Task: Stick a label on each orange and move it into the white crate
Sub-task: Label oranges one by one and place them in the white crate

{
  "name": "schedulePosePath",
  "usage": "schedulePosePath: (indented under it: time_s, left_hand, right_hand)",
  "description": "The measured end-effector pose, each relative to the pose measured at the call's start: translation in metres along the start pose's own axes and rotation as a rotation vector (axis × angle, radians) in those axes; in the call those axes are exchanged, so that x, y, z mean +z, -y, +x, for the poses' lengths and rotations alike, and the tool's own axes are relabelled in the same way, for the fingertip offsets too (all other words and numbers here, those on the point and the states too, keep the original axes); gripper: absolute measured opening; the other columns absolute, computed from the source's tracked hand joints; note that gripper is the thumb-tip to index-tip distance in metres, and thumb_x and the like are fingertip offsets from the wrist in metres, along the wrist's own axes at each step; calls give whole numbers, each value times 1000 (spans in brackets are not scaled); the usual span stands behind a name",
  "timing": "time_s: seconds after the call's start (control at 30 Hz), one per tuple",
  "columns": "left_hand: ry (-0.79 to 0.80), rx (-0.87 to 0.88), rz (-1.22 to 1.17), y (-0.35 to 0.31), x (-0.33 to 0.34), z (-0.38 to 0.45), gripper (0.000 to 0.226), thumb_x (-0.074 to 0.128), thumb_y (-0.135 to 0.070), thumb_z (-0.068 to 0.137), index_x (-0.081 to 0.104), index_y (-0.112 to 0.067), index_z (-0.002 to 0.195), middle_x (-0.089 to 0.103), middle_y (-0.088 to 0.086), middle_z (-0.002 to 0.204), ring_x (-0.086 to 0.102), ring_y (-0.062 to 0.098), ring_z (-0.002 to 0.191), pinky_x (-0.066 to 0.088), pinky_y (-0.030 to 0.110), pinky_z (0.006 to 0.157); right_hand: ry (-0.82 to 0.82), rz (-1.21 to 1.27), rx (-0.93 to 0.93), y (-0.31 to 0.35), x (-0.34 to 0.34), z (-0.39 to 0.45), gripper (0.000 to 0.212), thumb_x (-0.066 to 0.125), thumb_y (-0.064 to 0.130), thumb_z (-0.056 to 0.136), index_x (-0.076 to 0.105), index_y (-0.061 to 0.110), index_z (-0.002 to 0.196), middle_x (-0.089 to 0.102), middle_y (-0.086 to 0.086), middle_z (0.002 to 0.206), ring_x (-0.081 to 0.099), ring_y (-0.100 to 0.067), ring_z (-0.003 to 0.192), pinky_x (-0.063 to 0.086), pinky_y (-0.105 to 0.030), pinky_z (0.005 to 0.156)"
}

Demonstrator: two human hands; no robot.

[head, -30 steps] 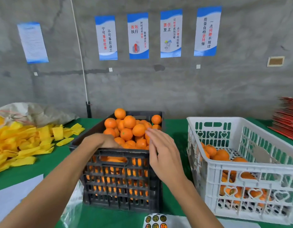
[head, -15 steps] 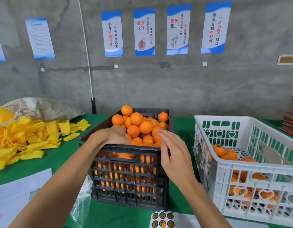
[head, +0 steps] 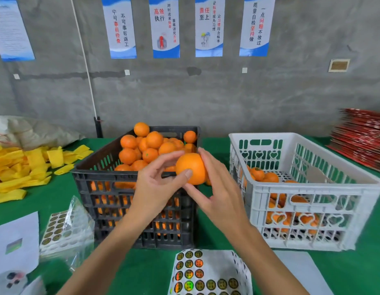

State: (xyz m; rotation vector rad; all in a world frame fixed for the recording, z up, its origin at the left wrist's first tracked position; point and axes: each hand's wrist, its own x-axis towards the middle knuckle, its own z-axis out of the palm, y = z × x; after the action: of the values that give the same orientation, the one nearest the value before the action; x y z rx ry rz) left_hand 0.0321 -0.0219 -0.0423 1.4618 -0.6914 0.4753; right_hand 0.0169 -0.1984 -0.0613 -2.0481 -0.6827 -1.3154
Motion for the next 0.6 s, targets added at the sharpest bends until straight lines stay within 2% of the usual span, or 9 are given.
schedulePosePath:
  time_s: [0.1,0.2,0.3,0.4,0.47,0.53,0.6]
  left_hand:
    - [102,-6,62,20,16,-38,61,88,-33,79,64,-25,135,63,4,134,59,29,127,61,35,88]
    - [173,55,240,42,24,-71,62,85,-41,83,60,-29,138,58,-8,138,59,22,127,61,29,84]
    - [229,-50,347,66,26,-102,56,83,-51,83,58,-41,133,53,-17,132,59,13,123,60,23,81]
    - [213,-198,478,91,24,-129,48,80,-64,77,58,-47,117,49,-24,116,59,3,110,53,16,78]
    - [171,-256,508,103,22,-138,44,80,-64,73,58,-46,107,49,-22,109,59,3,104,51,13,75]
    - [122,-297,506,112,19,-144,43,80,-62,74,57,-42,104,51,-18,107,59,5,101,50,15,74]
    - [57,-349,452,118,19,-150,44,79,-61,76,58,-36,105,56,-14,106,60,9,97,52,21,73]
  right_hand:
    - [39,-51,-99,-13,-10,-40,71,76,40,93,51,-1,145,55,-11,148,56,-25,133,51,-44,103]
    - [172,-24,-102,-20,-17,-79,73,78,40,93,49,0,146,55,-10,148,57,-24,133,52,-42,102]
    - [447,56,74,-28,-19,-116,80,71,51,94,39,12,156,51,0,153,54,-16,136,52,-36,104]
    - [855,18,350,-38,-14,-148,92,58,73,90,14,38,163,48,12,153,50,-8,133,47,-29,103]
    - [992,55,422,-45,-11,-162,86,52,82,86,20,48,159,47,21,153,46,-4,135,44,-27,103]
    - [1028,123,429,-50,-9,-167,78,51,82,87,34,48,155,42,28,154,40,4,139,40,-28,110]
    - [1076,74,368,-53,-8,-170,79,46,84,87,38,44,155,37,25,159,33,2,144,34,-33,118]
